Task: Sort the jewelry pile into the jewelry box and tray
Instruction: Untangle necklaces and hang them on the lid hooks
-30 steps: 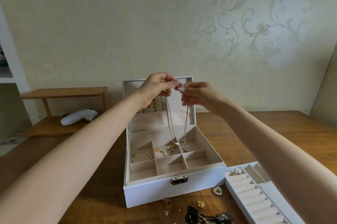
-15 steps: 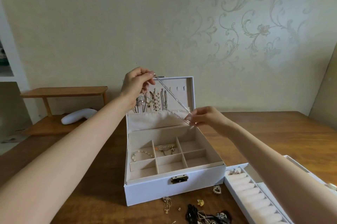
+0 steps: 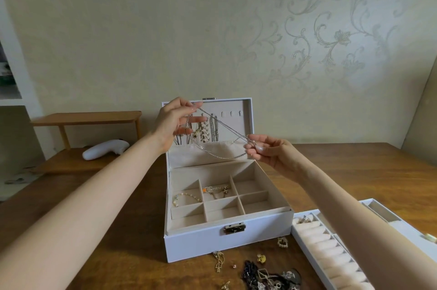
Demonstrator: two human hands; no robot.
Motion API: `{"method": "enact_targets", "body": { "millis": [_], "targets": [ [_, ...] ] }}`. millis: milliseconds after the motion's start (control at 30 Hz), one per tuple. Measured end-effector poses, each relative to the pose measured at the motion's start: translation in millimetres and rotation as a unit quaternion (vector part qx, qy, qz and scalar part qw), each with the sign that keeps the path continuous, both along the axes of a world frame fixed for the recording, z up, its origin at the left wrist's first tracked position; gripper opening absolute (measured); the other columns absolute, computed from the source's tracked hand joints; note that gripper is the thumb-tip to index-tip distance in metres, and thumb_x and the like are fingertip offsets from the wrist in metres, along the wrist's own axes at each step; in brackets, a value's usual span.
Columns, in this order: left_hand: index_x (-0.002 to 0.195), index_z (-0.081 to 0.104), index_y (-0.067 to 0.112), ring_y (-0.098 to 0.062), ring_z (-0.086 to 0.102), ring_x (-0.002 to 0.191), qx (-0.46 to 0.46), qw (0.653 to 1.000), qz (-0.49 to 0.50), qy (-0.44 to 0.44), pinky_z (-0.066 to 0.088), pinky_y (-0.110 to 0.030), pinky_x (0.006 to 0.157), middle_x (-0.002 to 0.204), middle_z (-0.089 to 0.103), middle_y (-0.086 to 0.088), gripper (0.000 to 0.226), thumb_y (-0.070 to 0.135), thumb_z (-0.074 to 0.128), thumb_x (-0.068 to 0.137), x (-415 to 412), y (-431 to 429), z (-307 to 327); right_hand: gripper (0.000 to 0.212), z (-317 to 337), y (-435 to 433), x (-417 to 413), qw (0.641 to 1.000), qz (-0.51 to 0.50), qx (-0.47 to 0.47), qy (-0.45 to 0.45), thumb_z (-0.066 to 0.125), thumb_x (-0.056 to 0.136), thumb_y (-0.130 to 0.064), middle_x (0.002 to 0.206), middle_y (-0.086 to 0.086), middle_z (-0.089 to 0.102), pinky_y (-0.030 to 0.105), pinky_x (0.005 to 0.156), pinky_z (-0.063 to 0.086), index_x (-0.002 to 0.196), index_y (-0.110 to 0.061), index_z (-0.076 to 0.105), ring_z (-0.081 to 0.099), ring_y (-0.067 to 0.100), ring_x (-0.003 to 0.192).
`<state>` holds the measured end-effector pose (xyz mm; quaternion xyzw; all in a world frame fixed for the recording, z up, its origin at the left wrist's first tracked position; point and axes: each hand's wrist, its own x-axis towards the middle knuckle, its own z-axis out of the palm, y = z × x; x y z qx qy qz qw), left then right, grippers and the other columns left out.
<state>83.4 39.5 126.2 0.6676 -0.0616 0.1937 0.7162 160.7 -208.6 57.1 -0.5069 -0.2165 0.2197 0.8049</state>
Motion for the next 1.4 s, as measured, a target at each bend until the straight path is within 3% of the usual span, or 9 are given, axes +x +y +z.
{"method": "enact_targets", "body": {
  "millis": [100, 233, 533, 700, 833, 967, 1100, 1233, 1400],
  "targets": [
    [0.075, 0.048, 0.017, -0.022, 0.068, 0.087, 0.002, 1.000, -0.016, 0.001, 0.038, -0.015, 0.037, 0.117, 0.067, -0.003, 0.021, 0.006, 0.051, 0.093, -2.7, 2.8, -0.2, 0.035, 0.0, -4.1, -1.3, 0.999, -0.009, -0.032, -0.019, 0.040, 0.086, 0.020, 0.092, 0.016, 0.071, 0.024, 0.067, 0.059, 0.105, 0.001, 0.063, 0.072, 0.023, 0.076],
    [0.076, 0.046, 0.019, -0.012, 0.058, 0.060, -0.007, 1.000, 0.015, -0.005, 0.042, -0.015, 0.042, 0.109, 0.070, -0.006, 0.019, 0.011, 0.052, 0.092, -7.2, 9.9, 0.2, 0.021, 0.3, -10.5, -1.1, 0.990, -0.091, -0.091, -0.060, 0.052, 0.084, 0.017, 0.072, 0.011, 0.069, 0.024, 0.060, 0.058, 0.093, 0.002, 0.064, 0.071, 0.021, 0.066],
    [0.078, 0.048, 0.008, -0.014, 0.058, 0.057, 0.292, 0.949, -0.020, 0.116, 0.051, -0.022, 0.051, 0.079, 0.070, -0.010, 0.018, 0.004, 0.062, 0.088, 1.4, -13.7, -27.1, 0.020, 26.0, 1.1, 0.7, 0.987, -0.100, -0.058, -0.115, 0.049, 0.088, 0.015, 0.069, 0.007, 0.071, 0.024, 0.065, 0.058, 0.090, 0.000, 0.061, 0.070, 0.016, 0.064],
    [0.095, 0.057, 0.009, -0.011, 0.059, 0.069, 0.417, 0.903, -0.047, 0.096, 0.049, -0.014, 0.055, 0.092, 0.062, -0.001, 0.013, 0.005, 0.065, 0.086, 8.6, -37.2, -34.7, 0.024, 41.7, 9.5, -4.0, 0.963, -0.090, -0.126, -0.219, 0.052, 0.086, 0.016, 0.071, 0.007, 0.063, 0.023, 0.066, 0.058, 0.090, -0.005, 0.064, 0.070, 0.017, 0.065],
    [0.117, 0.055, 0.011, -0.006, 0.060, 0.073, 0.324, 0.939, -0.097, 0.066, 0.046, -0.013, 0.056, 0.097, 0.066, 0.003, 0.028, 0.008, 0.060, 0.090, 13.2, -56.4, -29.0, 0.023, 49.2, 16.4, -5.8, 0.936, -0.108, -0.179, -0.282, 0.061, 0.080, 0.014, 0.066, 0.002, 0.067, 0.023, 0.058, 0.053, 0.090, -0.007, 0.064, 0.065, 0.014, 0.059],
    [0.092, 0.062, 0.016, 0.002, 0.054, 0.056, 0.284, 0.954, -0.076, 0.054, 0.039, -0.016, 0.052, 0.077, 0.071, 0.004, 0.003, 0.014, 0.063, 0.089, 18.3, -62.3, -32.3, 0.022, 51.3, 18.5, -7.5, 0.923, -0.132, -0.181, -0.314, 0.066, 0.077, 0.013, 0.071, 0.007, 0.069, 0.024, 0.062, 0.053, 0.090, -0.005, 0.065, 0.064, 0.017, 0.065],
    [0.078, 0.065, 0.020, 0.003, 0.051, 0.052, 0.308, 0.950, -0.035, 0.028, 0.035, -0.014, 0.047, 0.074, 0.072, 0.003, 0.012, 0.013, 0.064, 0.088, 20.5, -57.3, -31.3, 0.022, 50.6, 16.0, -8.2, 0.920, -0.141, -0.171, -0.323, 0.063, 0.078, 0.017, 0.074, 0.013, 0.068, 0.024, 0.063, 0.056, 0.090, -0.001, 0.066, 0.065, 0.019, 0.067],
    [0.081, 0.061, 0.010, 0.007, 0.056, 0.054, 0.366, 0.926, -0.090, 0.036, 0.037, -0.009, 0.047, 0.074, 0.067, -0.001, 0.010, 0.002, 0.065, 0.085, 21.6, -61.3, -35.4, 0.018, 49.4, 15.5, -8.8, 0.923, -0.143, -0.170, -0.314, 0.063, 0.079, 0.016, 0.073, 0.013, 0.065, 0.019, 0.060, 0.053, 0.091, 0.003, 0.066, 0.064, 0.010, 0.061],
    [0.096, 0.060, 0.016, -0.007, 0.061, 0.079, 0.519, 0.841, -0.107, 0.109, 0.045, -0.016, 0.069, 0.090, 0.065, 0.002, 0.030, 0.015, 0.080, 0.073, 30.8, -62.5, -71.0, 0.017, 44.2, 17.0, -9.0, 0.929, -0.128, -0.170, -0.302, 0.063, 0.080, 0.015, 0.071, 0.010, 0.066, 0.022, 0.065, 0.056, 0.085, -0.001, 0.066, 0.065, 0.012, 0.063]
  ]
}}
